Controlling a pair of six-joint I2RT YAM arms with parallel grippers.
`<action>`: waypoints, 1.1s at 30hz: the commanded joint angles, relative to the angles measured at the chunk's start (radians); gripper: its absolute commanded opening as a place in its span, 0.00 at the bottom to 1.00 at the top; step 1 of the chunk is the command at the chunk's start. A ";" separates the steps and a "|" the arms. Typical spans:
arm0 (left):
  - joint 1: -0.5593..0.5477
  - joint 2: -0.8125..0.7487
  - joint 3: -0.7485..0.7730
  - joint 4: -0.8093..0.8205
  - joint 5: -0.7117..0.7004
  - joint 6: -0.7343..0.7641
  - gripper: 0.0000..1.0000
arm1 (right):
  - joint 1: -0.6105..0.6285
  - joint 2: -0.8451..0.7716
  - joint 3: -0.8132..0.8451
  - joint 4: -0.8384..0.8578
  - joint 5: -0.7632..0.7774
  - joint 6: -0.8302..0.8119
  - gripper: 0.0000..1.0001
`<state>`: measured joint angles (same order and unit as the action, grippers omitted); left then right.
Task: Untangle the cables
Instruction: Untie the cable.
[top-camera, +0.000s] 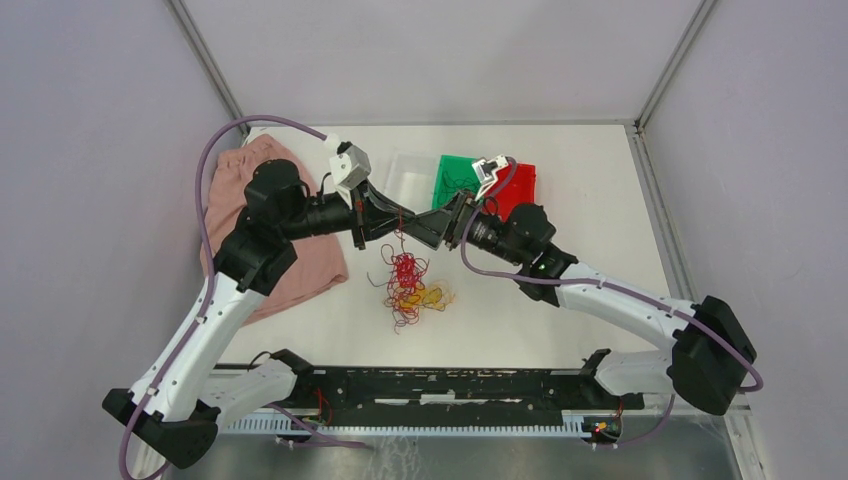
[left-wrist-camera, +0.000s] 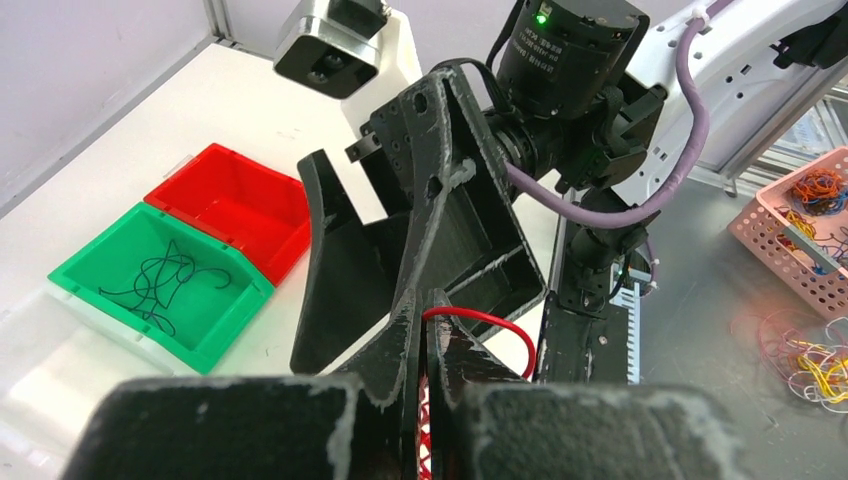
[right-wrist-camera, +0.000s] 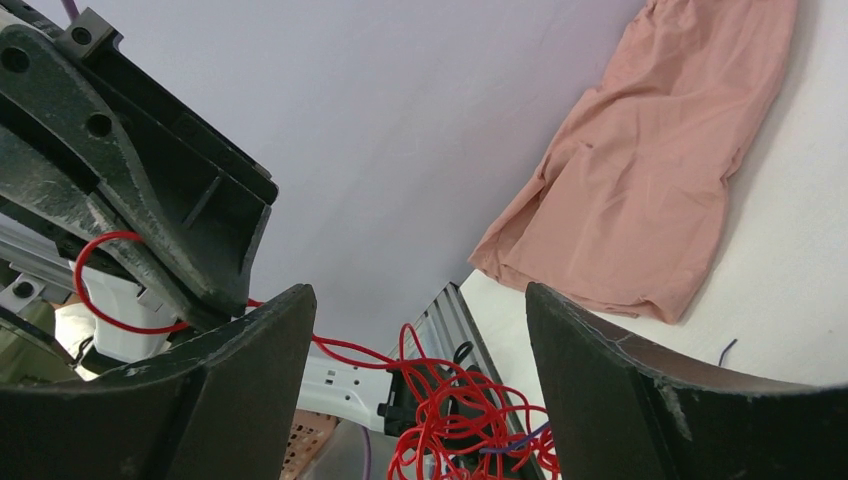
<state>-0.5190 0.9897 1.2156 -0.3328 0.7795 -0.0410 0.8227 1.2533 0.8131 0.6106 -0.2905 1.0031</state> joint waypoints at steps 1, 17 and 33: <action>-0.003 0.000 0.017 0.063 -0.009 -0.039 0.03 | 0.026 0.045 0.076 0.082 -0.025 0.008 0.83; -0.004 0.031 0.137 0.061 0.011 -0.088 0.03 | 0.091 0.222 0.146 0.011 0.072 -0.063 0.79; -0.005 0.060 0.275 -0.025 -0.010 0.050 0.03 | 0.097 0.237 -0.006 0.000 0.165 -0.078 0.74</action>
<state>-0.5194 1.0702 1.4761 -0.3546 0.7788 -0.0532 0.9165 1.5719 0.8402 0.6022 -0.1680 0.9447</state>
